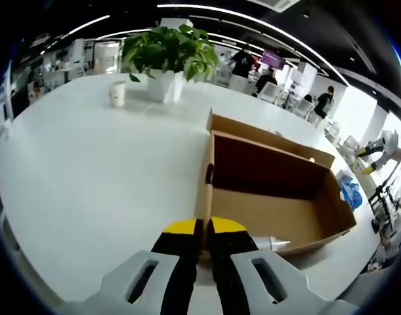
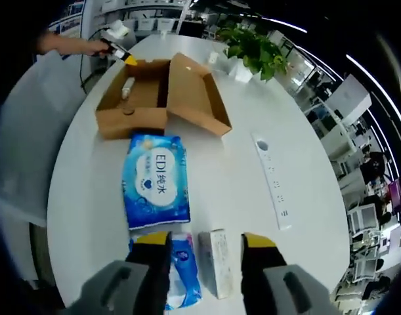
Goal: Operate the shoe box by opening the lid, removing the specified soft item, and placing it in the target area until the item is outside and the box remains undamaged.
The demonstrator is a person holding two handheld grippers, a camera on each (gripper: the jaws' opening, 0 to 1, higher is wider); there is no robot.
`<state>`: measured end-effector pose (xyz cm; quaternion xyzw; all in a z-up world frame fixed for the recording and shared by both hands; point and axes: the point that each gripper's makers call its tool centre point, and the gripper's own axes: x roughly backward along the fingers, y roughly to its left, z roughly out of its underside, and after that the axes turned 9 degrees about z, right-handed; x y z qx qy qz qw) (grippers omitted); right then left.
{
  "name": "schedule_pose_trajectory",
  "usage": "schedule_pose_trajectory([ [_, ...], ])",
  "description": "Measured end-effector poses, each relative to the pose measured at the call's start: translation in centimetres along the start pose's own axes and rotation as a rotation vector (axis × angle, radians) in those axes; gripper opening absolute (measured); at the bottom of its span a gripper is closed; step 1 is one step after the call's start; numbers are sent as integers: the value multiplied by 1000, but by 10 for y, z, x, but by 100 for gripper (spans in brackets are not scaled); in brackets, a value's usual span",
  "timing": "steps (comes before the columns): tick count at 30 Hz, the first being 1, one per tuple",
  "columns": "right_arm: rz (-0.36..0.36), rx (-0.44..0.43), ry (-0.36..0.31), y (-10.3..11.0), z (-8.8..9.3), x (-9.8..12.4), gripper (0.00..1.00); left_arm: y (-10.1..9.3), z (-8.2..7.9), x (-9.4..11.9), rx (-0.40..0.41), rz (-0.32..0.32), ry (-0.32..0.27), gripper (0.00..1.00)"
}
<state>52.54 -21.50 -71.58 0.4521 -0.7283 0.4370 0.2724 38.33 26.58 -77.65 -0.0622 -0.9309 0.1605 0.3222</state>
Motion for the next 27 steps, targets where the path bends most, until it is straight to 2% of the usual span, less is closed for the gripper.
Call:
schedule_pose_trajectory([
  [5,-52,-14,-73,17,-26,1,49,0,1,0,-1,1,0,3],
  [9,-89,-11,-120,32,-47,2,50,0,1,0,-5,0,1,3],
  [19,-180,-32,-289,83,-118,-13,52,0,1,1,-7,1,0,3],
  [27,-219,-9,-302,107,-139,-30,52,1,1,1,-12,0,2,3],
])
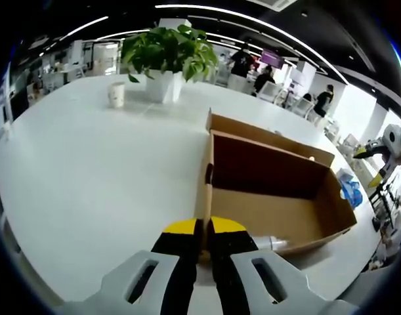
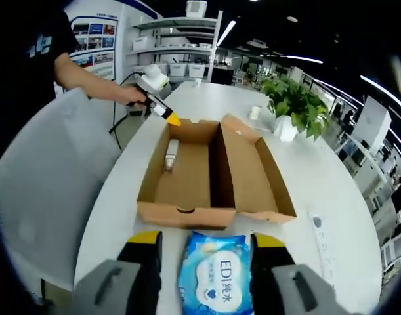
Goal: Operate the shoe box by opening the lid, removing the specified soft item, and placing it in the target area until the item is outside and the box remains undamaged.
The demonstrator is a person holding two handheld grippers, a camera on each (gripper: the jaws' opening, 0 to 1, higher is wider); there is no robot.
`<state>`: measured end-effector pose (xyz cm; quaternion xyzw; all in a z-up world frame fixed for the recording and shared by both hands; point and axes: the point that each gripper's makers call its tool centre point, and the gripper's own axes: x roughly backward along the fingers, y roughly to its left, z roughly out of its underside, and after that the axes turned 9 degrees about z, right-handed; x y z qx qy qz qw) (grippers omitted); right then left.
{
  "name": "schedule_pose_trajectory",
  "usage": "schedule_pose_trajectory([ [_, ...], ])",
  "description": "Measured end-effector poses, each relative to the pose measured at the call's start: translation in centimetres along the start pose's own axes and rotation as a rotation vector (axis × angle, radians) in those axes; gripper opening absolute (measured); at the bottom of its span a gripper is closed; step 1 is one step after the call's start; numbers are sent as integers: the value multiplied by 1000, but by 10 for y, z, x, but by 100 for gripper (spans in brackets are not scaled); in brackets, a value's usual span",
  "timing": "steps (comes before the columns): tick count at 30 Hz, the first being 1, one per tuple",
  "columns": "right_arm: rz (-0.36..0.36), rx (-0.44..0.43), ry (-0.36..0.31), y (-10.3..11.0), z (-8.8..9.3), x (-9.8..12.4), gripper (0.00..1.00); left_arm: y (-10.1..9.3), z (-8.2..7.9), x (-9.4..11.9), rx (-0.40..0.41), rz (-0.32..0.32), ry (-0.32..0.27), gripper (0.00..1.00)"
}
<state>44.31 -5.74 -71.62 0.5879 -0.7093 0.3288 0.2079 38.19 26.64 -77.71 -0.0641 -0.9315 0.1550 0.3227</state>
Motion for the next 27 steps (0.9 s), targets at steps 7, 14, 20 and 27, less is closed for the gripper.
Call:
schedule_pose_trajectory([
  [7,-24,6,-23,6,-13,-17,52,3,-1,-2,1,0,-1,3],
  [14,-48,5,-51,19,-27,-35,51,4,-1,-2,1,0,-2,3],
  [20,-72,12,-65,29,-36,-47,51,2,-1,-1,3,2,-3,3],
  [27,-81,6,-82,34,-47,-63,51,0,0,-1,1,1,-3,3],
])
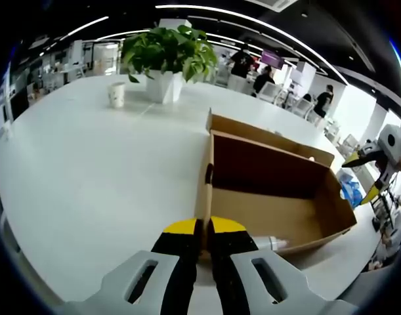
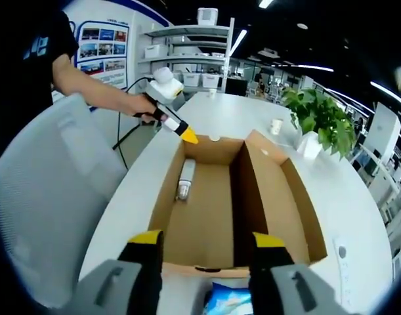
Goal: Operate the shoe box by opening the lid, removing the specified soft item, and placing it in the target area until the item is outside and the box remains undamaged.
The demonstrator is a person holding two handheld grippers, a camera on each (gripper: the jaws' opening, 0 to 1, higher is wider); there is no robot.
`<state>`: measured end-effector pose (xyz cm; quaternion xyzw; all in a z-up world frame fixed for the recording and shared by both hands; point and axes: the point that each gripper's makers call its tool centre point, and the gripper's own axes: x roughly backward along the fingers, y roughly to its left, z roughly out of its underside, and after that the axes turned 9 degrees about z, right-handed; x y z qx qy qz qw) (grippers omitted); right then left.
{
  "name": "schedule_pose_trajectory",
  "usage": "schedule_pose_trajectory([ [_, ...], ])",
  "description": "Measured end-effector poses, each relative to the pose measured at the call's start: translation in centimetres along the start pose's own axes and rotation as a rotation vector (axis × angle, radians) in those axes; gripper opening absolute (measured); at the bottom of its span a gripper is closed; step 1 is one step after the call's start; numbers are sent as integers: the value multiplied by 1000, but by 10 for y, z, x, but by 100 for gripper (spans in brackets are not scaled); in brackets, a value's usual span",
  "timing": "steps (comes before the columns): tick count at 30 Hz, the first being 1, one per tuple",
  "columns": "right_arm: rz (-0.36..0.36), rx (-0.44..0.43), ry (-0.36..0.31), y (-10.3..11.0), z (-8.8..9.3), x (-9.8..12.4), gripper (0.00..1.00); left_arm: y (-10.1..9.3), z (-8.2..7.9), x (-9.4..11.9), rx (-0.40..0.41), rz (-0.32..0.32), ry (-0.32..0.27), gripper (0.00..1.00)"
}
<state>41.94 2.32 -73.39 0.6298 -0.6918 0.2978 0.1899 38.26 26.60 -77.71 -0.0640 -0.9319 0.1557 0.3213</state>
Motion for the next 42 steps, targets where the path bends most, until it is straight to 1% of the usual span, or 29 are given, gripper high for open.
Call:
schedule_pose_trajectory([
  [3,4,-3,-2,1,-2,-8,50,0,0,0,0,0,-1,3],
  [7,9,-17,-14,3,-9,-23,48,-1,0,1,2,1,-1,3],
  [13,-6,-27,-13,8,-15,-42,48,-1,0,1,5,1,-3,3],
  [16,-20,-16,-3,12,-16,-52,48,0,0,0,5,2,-3,3],
  [26,-58,-26,23,21,-18,-85,47,6,-2,-4,8,0,-2,3],
  [32,-55,-37,28,20,-22,-100,47,7,-2,-4,15,4,-9,3],
  [42,-87,-67,44,28,-21,-121,47,3,-1,-2,18,5,-10,4],
])
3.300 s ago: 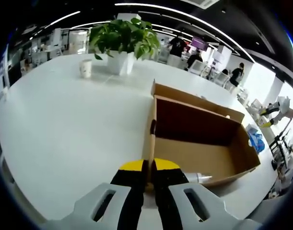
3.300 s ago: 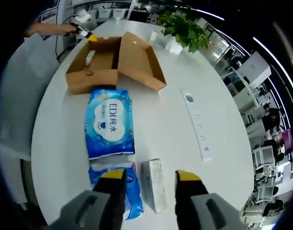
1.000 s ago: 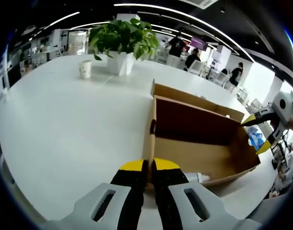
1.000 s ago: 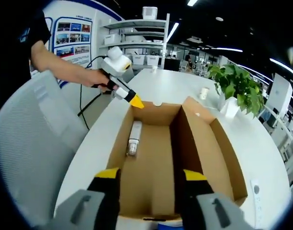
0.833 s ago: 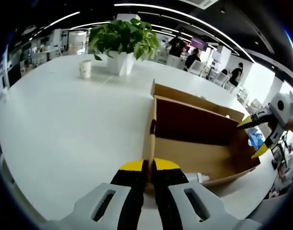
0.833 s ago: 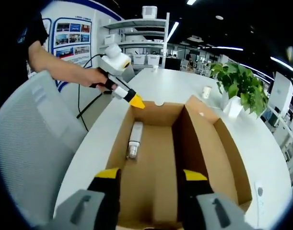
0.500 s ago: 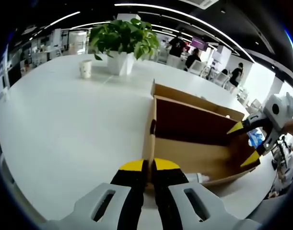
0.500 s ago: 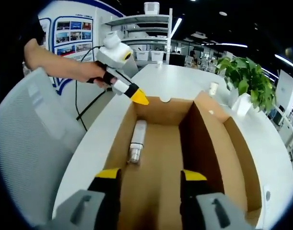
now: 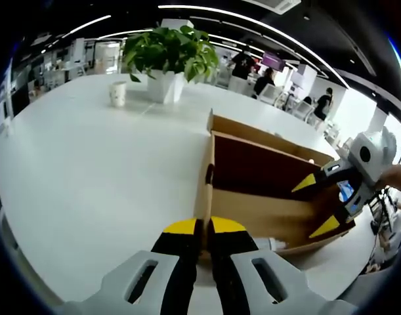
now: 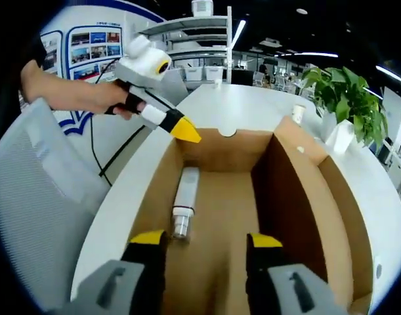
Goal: Operate the shoe box by opening the lid, removing the specified soft item, and placing it in the target area until the item is outside and the box remains undamaged.
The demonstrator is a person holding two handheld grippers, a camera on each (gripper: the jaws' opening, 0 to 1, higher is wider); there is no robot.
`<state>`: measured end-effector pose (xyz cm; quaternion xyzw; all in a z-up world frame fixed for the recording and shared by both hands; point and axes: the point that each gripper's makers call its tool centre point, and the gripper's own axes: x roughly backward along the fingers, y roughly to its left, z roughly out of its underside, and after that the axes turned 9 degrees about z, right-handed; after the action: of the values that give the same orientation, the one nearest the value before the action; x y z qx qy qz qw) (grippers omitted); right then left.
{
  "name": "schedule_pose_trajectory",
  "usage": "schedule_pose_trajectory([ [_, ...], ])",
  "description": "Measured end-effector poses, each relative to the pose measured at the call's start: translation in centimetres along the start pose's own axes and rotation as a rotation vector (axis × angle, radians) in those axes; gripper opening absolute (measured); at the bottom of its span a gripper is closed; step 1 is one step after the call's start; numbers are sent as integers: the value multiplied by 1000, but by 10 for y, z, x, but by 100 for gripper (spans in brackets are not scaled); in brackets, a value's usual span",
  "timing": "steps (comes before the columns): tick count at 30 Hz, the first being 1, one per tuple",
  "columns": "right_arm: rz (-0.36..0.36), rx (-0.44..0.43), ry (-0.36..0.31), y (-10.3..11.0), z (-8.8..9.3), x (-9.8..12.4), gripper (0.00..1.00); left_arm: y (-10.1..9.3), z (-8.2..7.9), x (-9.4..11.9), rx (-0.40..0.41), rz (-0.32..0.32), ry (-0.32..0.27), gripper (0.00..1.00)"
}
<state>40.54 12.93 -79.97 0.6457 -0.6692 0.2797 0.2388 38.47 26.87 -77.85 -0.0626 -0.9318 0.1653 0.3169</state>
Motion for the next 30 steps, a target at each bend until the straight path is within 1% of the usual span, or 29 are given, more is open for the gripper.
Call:
schedule_pose_trajectory([
  [3,-17,-40,-5,4,-2,-4,46,-1,0,1,2,1,-2,4],
  [4,-28,-59,-17,6,-4,-6,46,-2,1,2,3,1,-2,4],
  [11,-48,-48,4,13,-2,-17,45,-1,1,2,7,4,-4,4],
  [16,-48,-62,4,15,-2,-21,42,0,1,1,8,3,-2,4],
  [23,-38,-25,23,19,2,-27,38,2,0,0,10,3,-3,4],
  [30,-10,25,43,18,4,-32,36,4,1,-1,10,5,-6,4],
])
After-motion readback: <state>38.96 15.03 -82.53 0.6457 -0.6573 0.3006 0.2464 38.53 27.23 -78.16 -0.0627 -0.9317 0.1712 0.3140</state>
